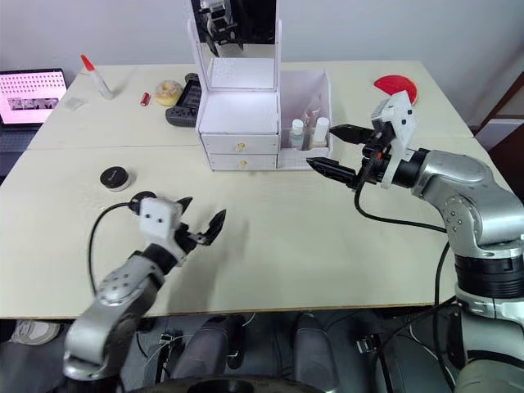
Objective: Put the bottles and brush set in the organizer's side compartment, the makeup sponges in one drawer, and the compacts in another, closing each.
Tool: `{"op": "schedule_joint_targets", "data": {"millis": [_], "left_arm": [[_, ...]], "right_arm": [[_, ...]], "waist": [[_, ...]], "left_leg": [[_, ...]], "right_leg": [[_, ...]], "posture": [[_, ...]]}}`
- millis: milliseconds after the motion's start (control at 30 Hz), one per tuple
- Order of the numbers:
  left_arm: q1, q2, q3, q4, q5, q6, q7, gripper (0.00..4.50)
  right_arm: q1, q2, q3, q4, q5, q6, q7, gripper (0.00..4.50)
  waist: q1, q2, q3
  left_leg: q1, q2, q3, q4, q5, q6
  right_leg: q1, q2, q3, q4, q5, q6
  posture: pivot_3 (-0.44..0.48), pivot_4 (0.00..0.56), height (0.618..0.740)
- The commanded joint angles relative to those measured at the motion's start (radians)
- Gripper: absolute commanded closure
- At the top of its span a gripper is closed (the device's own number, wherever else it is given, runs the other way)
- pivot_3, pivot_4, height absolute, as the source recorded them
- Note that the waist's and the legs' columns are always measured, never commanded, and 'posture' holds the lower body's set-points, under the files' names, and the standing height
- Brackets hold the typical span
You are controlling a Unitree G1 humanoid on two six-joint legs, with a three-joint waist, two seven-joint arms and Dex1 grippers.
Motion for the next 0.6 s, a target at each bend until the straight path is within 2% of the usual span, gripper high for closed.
{"op": "schedule_joint_targets", "data": {"millis": [33,267,600], "left_arm": [[-0.090,-0.075,-0.078,0.124,0.118,-0.076,0.102,0.04],[-0.270,-0.221,-0.039,0.403,0.162,-0.171,0.207,0.04],[-0.431,-0.286,-0.024,0.654,0.206,-0.320,0.264,0.04]], "right_arm": [[-0.041,0.003,0.004,-0.009,0.029,0.000,0.055,0.00],[-0.083,0.008,0.031,0.005,0.050,0.013,0.147,0.00],[-0.109,0.039,0.070,0.044,0.026,-0.011,0.197,0.00]], "waist": [[0.000,0.000,0.000],[-0.001,0.000,0.000],[0.000,0.000,0.000]], "left_leg": [[0.000,0.000,0.000,0.000,0.000,0.000],[0.000,0.000,-0.001,0.000,0.000,0.000],[-0.001,-0.001,-0.002,0.000,0.000,0.000]], "right_leg": [[0.000,0.000,-0.001,0.000,0.000,0.000],[0.000,0.001,-0.003,0.000,0.000,0.001],[0.000,0.001,-0.004,0.000,0.001,0.002]], "posture": [[0.000,0.150,0.737],[0.000,0.150,0.737],[0.000,0.150,0.737]]}}
